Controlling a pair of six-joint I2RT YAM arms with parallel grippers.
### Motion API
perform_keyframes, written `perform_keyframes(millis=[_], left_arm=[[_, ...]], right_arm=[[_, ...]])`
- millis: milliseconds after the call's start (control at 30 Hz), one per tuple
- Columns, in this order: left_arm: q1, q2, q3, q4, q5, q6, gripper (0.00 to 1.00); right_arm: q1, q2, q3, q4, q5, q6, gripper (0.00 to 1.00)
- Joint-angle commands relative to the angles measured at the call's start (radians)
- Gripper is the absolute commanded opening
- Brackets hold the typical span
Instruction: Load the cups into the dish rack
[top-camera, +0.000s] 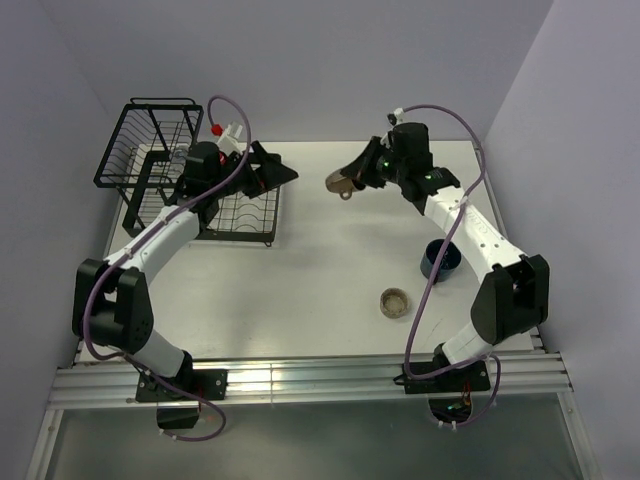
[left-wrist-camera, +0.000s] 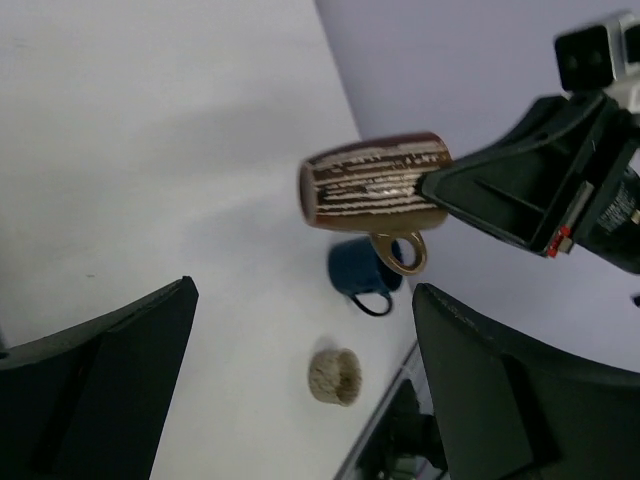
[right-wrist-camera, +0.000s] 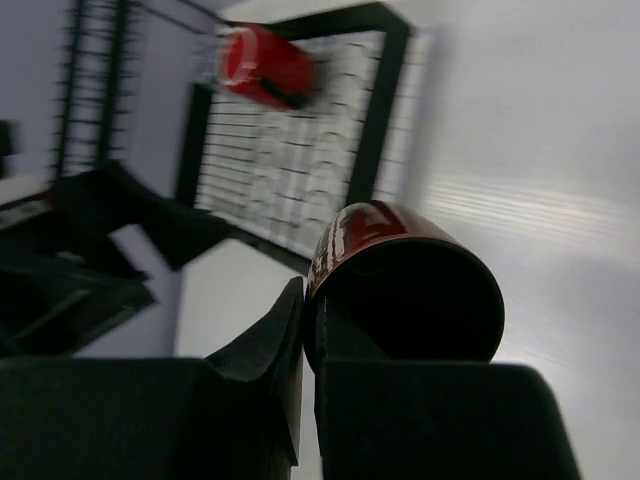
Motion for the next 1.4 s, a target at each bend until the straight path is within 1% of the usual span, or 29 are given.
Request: perform_keyframes(millis=[0, 33, 67, 100, 133, 167, 233, 300, 533, 667, 1000, 1367], left_arm=[[-0.006, 0.005, -0.01, 0.201, 0.195, -0.109, 0.97], [-0.006, 0.017, -0.013, 0.219, 0.221, -0.125, 0.97], [-0.006, 0.022, -0.017, 0.241, 0.23, -0.138, 0.97], [-0.006, 0.025, -0.022, 0.276, 0.235, -0.164, 0.97], [-0.006, 0.033, -0.022, 0.285, 0.238, -0.171, 0.97], [-0.006, 0.034, -0.022, 0.291, 0.242, -0.175, 0.97], [-0.007, 0.039, -0.025, 0.319, 0.25, -0.194, 0.97], [-0.006, 0.039, -0.027, 0.341, 0.255, -0.212, 0.97], [-0.006, 0.049, -0.036, 0.489, 0.285, -0.306, 0.98], [-0.006, 0.051, -0.059, 0.548, 0.284, -0.353, 0.97], [-0.006, 0.059, -0.073, 0.591, 0.281, -0.384, 0.95], [-0.003, 0.051, -0.076, 0.608, 0.285, -0.404, 0.86]], right_arm=[[0.008, -0.039, 0.0, 0.351, -0.251, 0.123, 0.0], [0.008, -0.035, -0.008, 0.396, -0.282, 0.18, 0.0], [0.01, -0.03, -0.023, 0.489, -0.31, 0.209, 0.0], [0.01, -0.016, -0.033, 0.543, -0.359, 0.243, 0.0], [0.01, -0.012, -0.043, 0.589, -0.379, 0.308, 0.0], [0.011, -0.007, -0.06, 0.673, -0.394, 0.338, 0.0], [0.011, 0.01, -0.079, 0.768, -0.428, 0.413, 0.0], [0.013, 0.022, -0.088, 0.819, -0.445, 0.464, 0.0], [0.018, 0.05, -0.132, 1.002, -0.491, 0.58, 0.0], [0.025, 0.056, -0.143, 1.016, -0.493, 0.593, 0.0], [0.044, 0.062, -0.151, 1.016, -0.491, 0.582, 0.0], [0.061, 0.07, -0.155, 0.984, -0.485, 0.547, 0.0]])
